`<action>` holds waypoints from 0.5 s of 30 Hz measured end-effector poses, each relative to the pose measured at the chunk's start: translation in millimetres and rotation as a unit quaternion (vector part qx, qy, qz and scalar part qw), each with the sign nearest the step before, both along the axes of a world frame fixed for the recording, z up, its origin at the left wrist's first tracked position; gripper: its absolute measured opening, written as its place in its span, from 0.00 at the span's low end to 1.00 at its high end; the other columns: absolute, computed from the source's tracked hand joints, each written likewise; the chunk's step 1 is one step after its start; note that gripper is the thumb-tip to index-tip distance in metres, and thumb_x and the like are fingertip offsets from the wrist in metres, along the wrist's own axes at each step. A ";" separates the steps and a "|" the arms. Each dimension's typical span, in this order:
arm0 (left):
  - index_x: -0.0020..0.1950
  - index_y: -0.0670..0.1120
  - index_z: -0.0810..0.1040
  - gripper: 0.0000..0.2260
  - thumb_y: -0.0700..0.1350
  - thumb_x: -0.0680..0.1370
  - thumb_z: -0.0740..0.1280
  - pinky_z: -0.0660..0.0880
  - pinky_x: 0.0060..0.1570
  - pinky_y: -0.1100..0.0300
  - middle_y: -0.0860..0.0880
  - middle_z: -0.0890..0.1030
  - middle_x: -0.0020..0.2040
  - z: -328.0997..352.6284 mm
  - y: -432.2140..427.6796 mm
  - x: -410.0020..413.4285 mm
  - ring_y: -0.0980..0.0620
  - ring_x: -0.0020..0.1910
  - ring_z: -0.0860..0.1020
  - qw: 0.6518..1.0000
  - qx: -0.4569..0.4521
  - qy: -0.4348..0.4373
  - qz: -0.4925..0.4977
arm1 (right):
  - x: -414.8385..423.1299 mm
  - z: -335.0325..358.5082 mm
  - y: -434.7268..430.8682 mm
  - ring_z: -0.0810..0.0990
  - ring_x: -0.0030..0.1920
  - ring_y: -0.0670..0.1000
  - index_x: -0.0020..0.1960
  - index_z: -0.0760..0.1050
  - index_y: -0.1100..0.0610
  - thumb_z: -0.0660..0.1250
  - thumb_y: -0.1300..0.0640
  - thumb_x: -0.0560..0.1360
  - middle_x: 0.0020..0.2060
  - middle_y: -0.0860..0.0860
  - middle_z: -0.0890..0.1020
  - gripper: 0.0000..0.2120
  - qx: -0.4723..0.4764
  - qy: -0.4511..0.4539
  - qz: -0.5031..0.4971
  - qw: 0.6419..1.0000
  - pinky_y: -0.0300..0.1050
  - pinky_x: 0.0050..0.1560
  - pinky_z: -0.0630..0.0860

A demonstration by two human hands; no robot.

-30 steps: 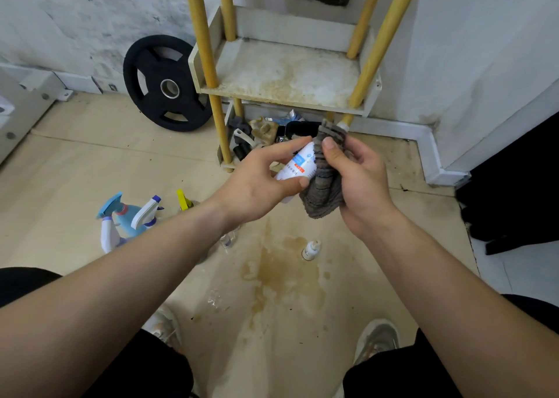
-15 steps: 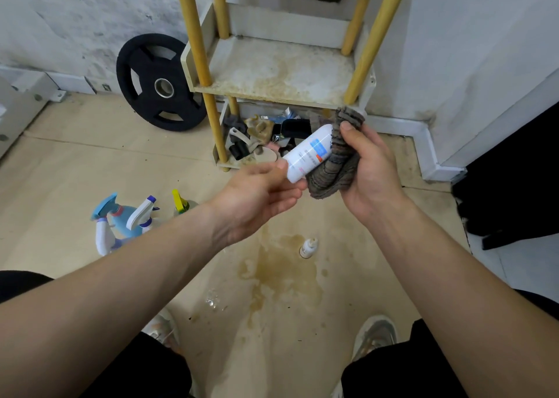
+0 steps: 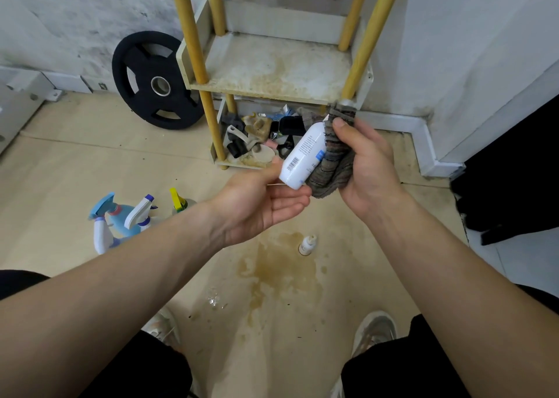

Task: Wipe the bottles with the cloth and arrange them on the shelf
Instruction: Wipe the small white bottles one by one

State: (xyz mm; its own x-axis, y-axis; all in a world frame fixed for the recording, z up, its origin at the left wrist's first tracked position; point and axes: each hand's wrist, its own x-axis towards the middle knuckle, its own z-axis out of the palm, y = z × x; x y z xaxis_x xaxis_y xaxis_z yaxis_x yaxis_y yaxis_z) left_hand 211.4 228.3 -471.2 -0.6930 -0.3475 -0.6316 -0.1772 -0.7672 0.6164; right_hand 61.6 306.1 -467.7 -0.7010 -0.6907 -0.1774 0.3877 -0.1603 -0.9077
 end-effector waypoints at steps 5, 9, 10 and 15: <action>0.60 0.40 0.75 0.10 0.41 0.80 0.69 0.83 0.48 0.59 0.38 0.81 0.54 -8.1 0.9 -0.5 0.46 0.46 0.84 0.991 -0.126 0.009 0.030 | -1.7 -2.2 -0.8 0.83 0.43 0.50 0.49 0.81 0.60 0.65 0.66 0.80 0.40 0.52 0.85 0.07 -0.001 -0.001 -0.007 1.000 0.48 0.48 0.80; 0.56 0.47 0.73 0.16 0.41 0.74 0.77 0.78 0.57 0.51 0.45 0.81 0.51 -10.6 5.1 3.4 0.48 0.47 0.81 0.947 -0.316 -0.064 -0.006 | 2.2 -6.1 -2.3 0.83 0.50 0.54 0.54 0.82 0.60 0.67 0.64 0.78 0.47 0.56 0.84 0.07 0.000 0.021 0.025 0.999 0.53 0.56 0.79; 0.57 0.47 0.73 0.18 0.43 0.73 0.78 0.78 0.56 0.51 0.47 0.81 0.51 -10.5 6.8 4.2 0.49 0.46 0.81 0.939 -0.337 -0.071 -0.015 | 3.1 -6.4 -3.1 0.83 0.50 0.54 0.56 0.81 0.61 0.67 0.64 0.79 0.47 0.56 0.84 0.08 -0.002 0.024 0.033 0.999 0.53 0.56 0.79; 0.56 0.49 0.76 0.17 0.44 0.72 0.79 0.71 0.35 0.72 0.45 0.77 0.68 -7.3 9.1 3.8 0.54 0.43 0.79 0.919 -0.389 -0.067 0.004 | 3.3 -6.4 -3.9 0.84 0.51 0.51 0.60 0.78 0.60 0.64 0.64 0.82 0.50 0.53 0.85 0.09 -0.006 0.024 0.059 0.998 0.52 0.59 0.80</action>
